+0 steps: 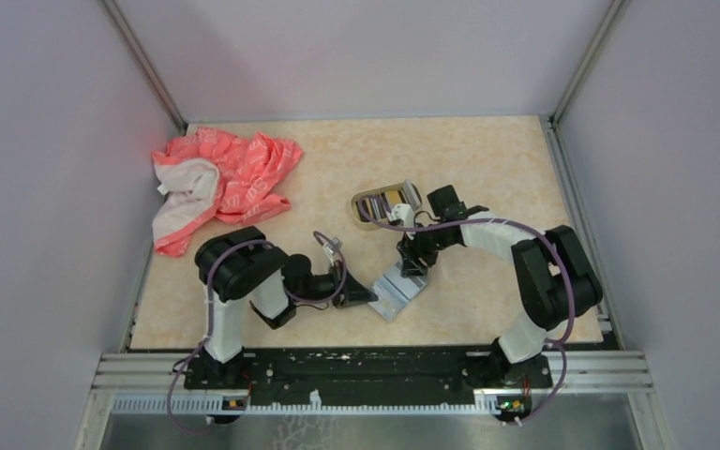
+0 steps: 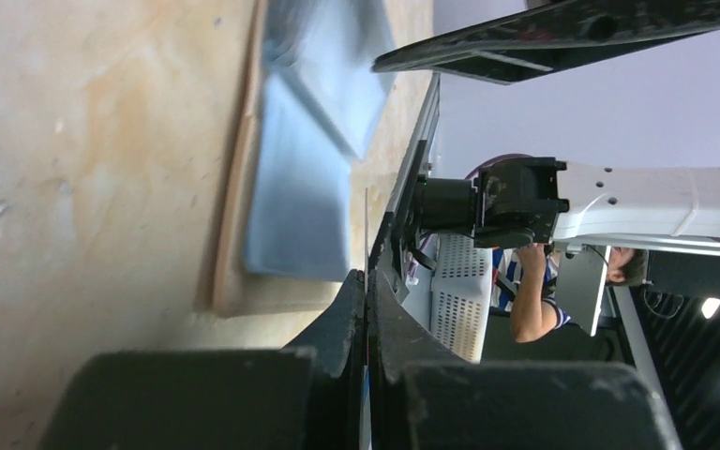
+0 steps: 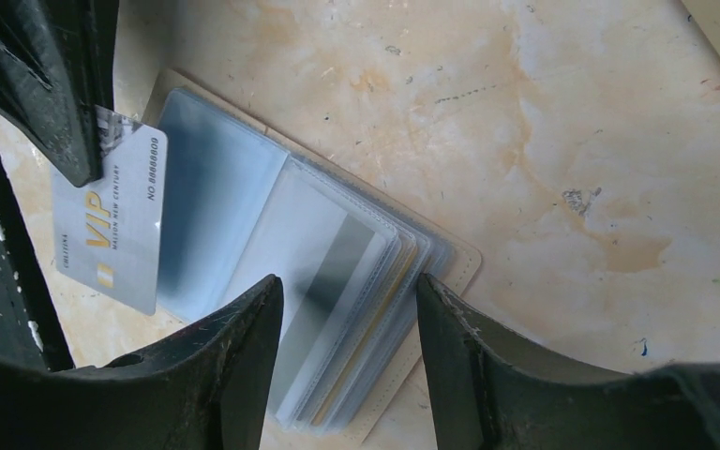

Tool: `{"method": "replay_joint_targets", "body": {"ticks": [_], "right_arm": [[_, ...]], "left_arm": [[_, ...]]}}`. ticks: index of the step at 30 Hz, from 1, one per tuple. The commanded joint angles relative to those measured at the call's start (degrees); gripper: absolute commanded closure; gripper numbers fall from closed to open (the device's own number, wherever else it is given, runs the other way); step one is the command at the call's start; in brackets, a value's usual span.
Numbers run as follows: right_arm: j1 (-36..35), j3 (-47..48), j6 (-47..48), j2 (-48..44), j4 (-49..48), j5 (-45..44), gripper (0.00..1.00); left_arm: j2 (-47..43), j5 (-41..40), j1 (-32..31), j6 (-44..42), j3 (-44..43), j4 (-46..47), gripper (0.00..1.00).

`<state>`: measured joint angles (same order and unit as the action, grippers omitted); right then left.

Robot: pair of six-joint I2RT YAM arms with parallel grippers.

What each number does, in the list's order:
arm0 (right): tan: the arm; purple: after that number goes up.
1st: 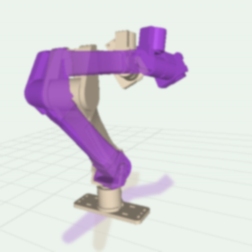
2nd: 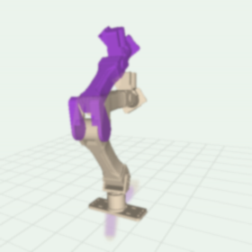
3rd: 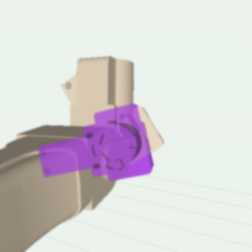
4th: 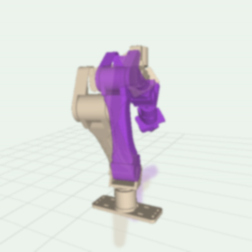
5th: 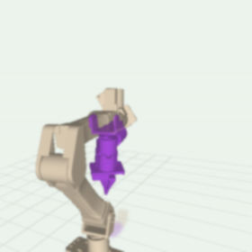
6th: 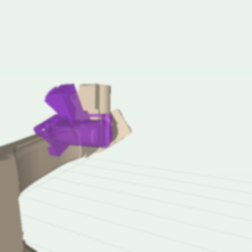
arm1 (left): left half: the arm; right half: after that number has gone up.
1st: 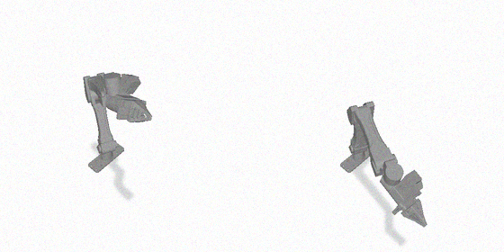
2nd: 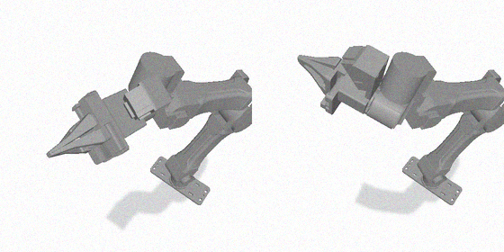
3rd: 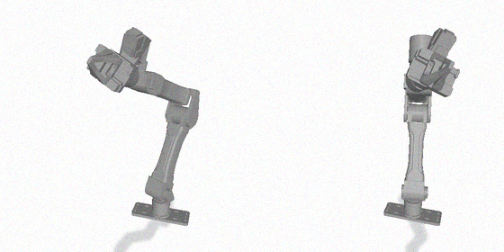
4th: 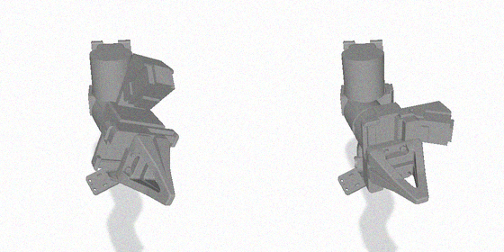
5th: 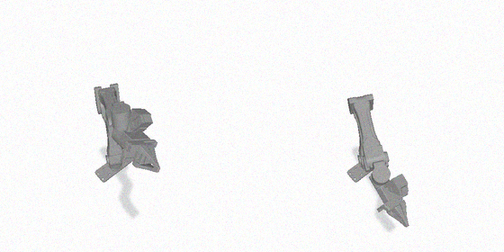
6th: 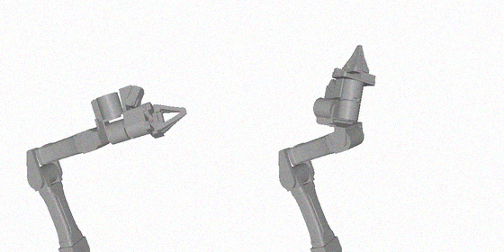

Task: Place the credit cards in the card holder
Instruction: Insert the credit card into the card slot.

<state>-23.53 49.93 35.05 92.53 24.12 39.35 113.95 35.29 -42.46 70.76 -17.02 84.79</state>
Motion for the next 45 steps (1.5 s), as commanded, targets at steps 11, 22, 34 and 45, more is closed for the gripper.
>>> {"method": "replay_joint_targets", "body": {"ticks": [11,22,34,45], "right_arm": [[-0.64,1.04,-1.03,1.07,-0.65,2.37,0.46],[-0.60,1.04,-1.21,1.35,-0.57,2.08,0.47],[-0.64,1.06,-1.47,1.86,-0.78,1.75,0.47],[-0.64,1.09,-1.56,2.09,-0.83,1.75,0.47]], "left_arm": [[1.91,-11.38,-4.97,4.06,1.74,17.19,1.00],[-0.43,-15.33,-5.90,4.78,2.47,17.62,1.00],[-25.84,-25.60,-10.31,-4.70,-1.85,-27.51,1.00],[-16.81,-27.05,-12.65,1.80,0.87,-11.50,1.00]]}}
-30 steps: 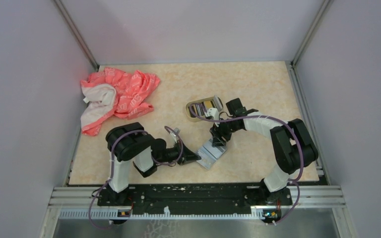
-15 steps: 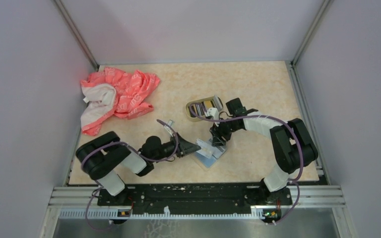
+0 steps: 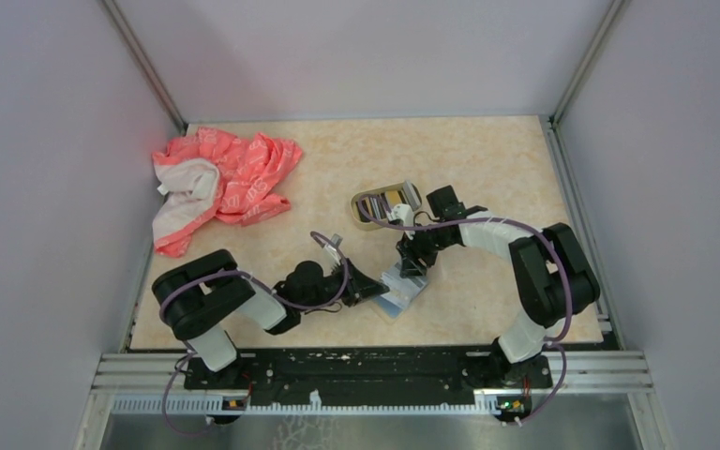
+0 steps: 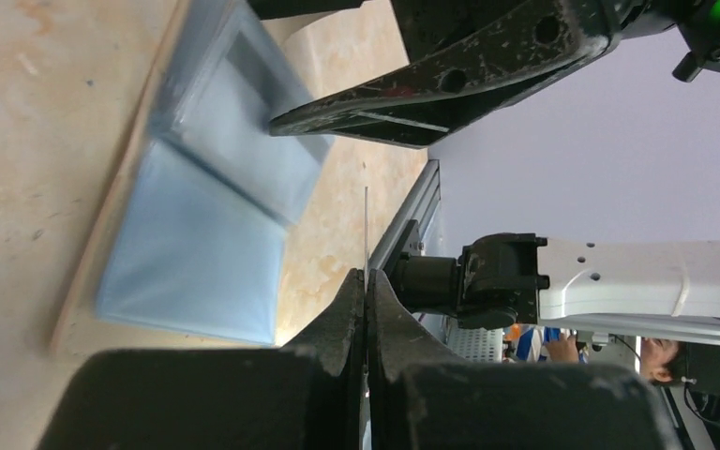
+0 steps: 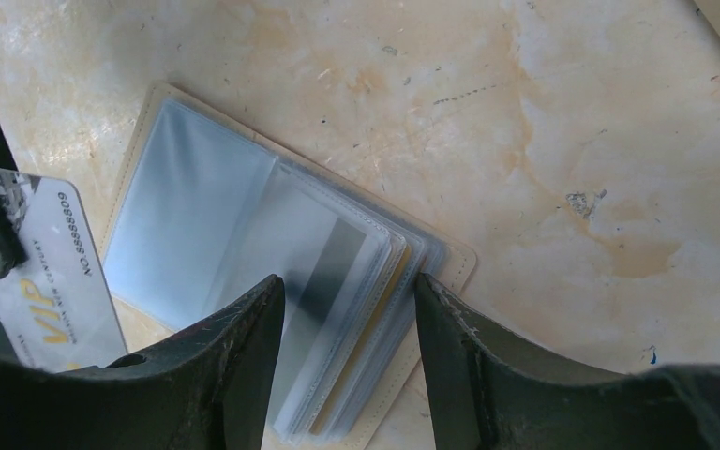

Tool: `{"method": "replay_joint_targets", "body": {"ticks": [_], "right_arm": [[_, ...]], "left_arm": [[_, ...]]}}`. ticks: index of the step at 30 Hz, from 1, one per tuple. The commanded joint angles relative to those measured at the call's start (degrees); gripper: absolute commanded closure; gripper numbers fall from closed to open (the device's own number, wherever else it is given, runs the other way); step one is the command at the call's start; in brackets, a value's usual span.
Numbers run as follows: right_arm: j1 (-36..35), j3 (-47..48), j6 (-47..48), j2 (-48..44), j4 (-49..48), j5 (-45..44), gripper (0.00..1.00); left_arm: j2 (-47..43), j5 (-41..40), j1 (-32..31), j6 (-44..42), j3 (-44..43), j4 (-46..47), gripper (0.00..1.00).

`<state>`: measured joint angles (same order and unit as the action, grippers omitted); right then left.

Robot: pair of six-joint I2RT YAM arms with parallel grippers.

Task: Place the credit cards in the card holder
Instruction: Insert the credit card into the card slot.

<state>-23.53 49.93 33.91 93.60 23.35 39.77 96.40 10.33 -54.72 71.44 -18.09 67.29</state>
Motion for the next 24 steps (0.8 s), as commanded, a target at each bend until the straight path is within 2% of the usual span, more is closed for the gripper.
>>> {"method": "replay_joint_targets", "body": {"ticks": [1,6,14,24], "right_arm": [[-0.64,1.13,-0.42,1.05,0.00,1.43,0.47],[-0.64,1.22,-0.25,1.30,0.17,1.45,0.47],[-0.64,1.21,-0.25,1.36,0.22,1.24,0.47],[-0.64,1.24,-0.16,1.52,0.33,1.34,0.47]], "left_arm": [[0.53,-2.57,-0.39,0.92,2.54,5.90,1.00],[2.06,-2.83,-0.39,0.96,4.00,7.42,1.00],[7.68,-1.73,-0.48,2.86,4.79,14.99,1.00],[10.82,-1.54,-0.48,3.88,4.71,17.27,1.00]]}}
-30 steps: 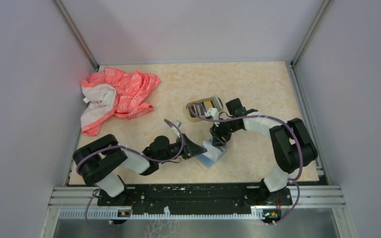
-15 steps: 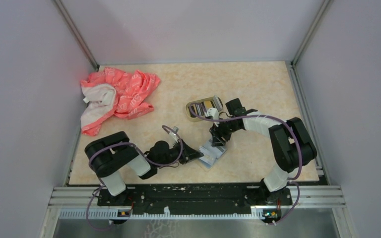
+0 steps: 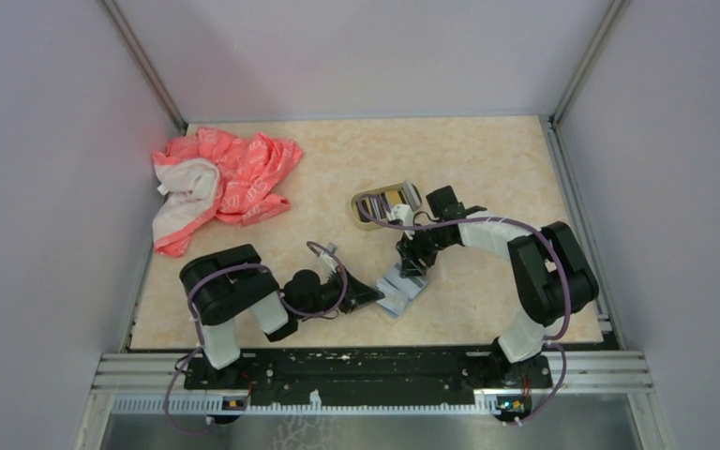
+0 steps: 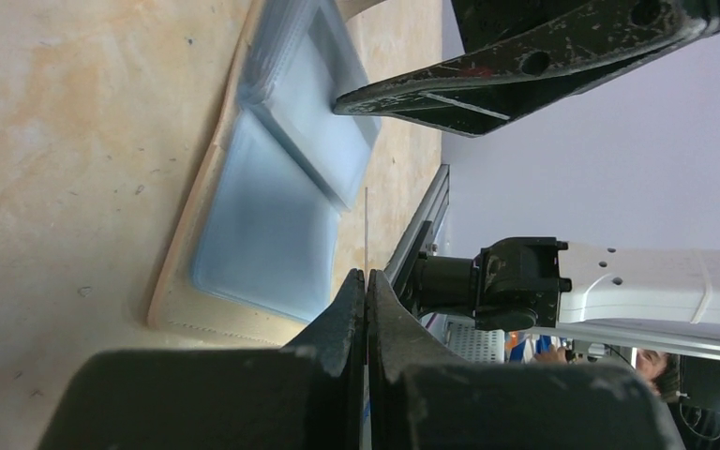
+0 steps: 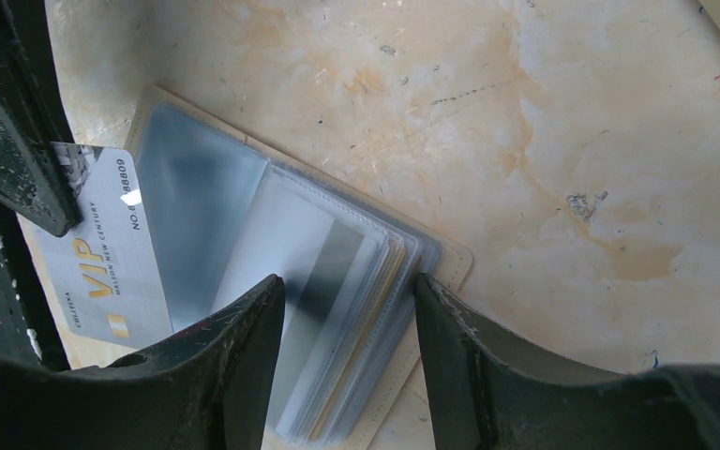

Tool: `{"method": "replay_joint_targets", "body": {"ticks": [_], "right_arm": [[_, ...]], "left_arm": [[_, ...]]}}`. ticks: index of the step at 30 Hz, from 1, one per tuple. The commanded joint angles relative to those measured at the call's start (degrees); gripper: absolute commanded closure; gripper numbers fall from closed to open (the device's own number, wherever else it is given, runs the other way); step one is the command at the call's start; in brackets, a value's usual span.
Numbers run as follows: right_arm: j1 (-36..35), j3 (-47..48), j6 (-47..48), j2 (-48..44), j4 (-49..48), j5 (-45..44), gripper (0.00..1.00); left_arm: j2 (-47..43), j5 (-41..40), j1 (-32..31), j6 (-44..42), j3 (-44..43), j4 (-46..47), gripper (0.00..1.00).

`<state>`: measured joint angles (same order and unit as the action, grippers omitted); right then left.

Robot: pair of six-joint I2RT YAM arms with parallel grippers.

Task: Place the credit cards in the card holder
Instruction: Insert the credit card into the card slot.

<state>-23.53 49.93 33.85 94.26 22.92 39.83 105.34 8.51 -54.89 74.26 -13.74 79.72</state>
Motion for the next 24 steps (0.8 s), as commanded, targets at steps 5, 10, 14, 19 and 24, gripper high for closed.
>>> {"method": "replay_joint_targets", "body": {"ticks": [5,10,14,19,24], "right_arm": [[-0.64,1.31,-0.10,0.95,0.74,1.25,0.47],[-0.64,1.35,-0.07,1.02,0.90,1.27,0.47],[-0.64,1.35,-0.01,0.97,1.05,1.36,0.47],[-0.62,1.40,-0.01,1.00,1.12,1.32,0.47],[-0.64,1.40,0.08,1.06,1.11,1.38,0.47]], "left_arm": [[3.58,0.02,-0.38,1.70,0.73,6.44,1.00],[5.74,0.13,-0.39,2.26,0.26,8.75,1.00],[7.35,-0.25,-0.39,3.08,0.56,10.48,1.00],[8.98,-0.40,-0.39,4.06,1.15,14.17,1.00],[9.46,1.30,-0.37,4.49,2.78,18.87,1.00]]}}
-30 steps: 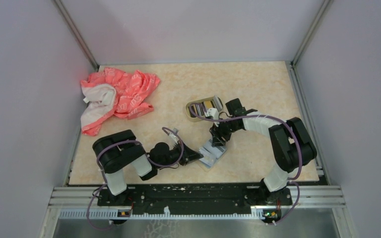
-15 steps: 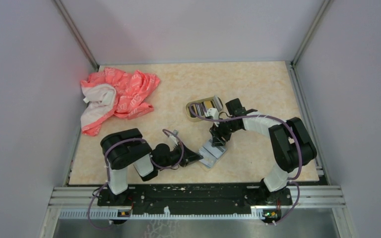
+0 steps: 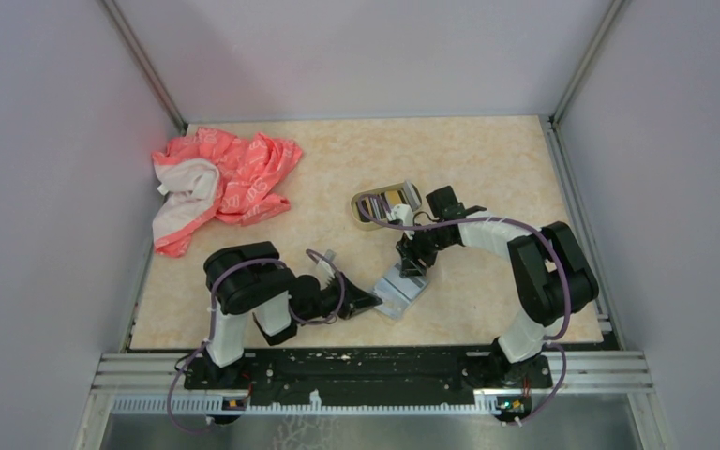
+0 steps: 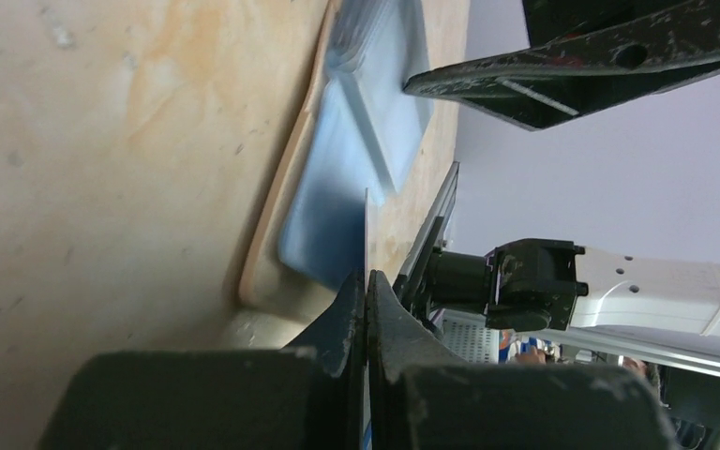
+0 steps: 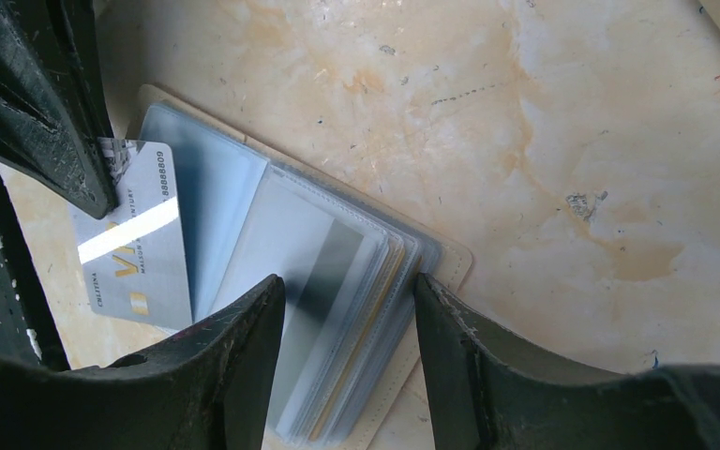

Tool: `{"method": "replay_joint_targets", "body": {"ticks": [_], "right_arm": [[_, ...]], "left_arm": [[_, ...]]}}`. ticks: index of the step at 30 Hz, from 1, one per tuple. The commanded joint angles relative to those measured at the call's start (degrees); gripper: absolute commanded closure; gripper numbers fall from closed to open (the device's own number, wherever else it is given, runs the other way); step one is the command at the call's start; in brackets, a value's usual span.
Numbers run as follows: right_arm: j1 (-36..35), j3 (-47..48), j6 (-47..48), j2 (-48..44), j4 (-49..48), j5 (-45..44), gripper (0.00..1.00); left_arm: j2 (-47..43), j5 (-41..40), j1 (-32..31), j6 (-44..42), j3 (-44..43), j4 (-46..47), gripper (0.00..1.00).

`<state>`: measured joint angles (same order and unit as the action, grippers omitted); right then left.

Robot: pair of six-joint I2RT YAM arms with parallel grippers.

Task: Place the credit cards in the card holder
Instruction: Insert the credit card into the card slot.

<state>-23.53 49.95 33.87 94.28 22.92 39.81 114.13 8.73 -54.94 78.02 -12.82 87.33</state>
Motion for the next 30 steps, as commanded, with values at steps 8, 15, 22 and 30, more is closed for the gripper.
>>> {"method": "replay_joint_targets", "body": {"ticks": [8,15,22,30], "right_arm": [[-0.64,1.40,0.14,1.22,1.24,1.20,0.48],[-0.64,1.46,0.14,1.18,1.21,1.22,0.48],[-0.64,1.49,0.15,1.32,1.30,1.18,0.48],[-0.64,1.53,0.15,1.43,1.30,1.26,0.48]], "left_arm": [[1.02,2.25,-0.35,0.90,0.48,13.12,1.00],[0.99,2.67,-0.35,1.26,-0.42,15.16,1.00],[0.03,2.51,-0.35,1.29,-0.77,15.21,1.00],[-5.15,1.92,-0.43,0.52,0.39,12.35,1.00]]}}
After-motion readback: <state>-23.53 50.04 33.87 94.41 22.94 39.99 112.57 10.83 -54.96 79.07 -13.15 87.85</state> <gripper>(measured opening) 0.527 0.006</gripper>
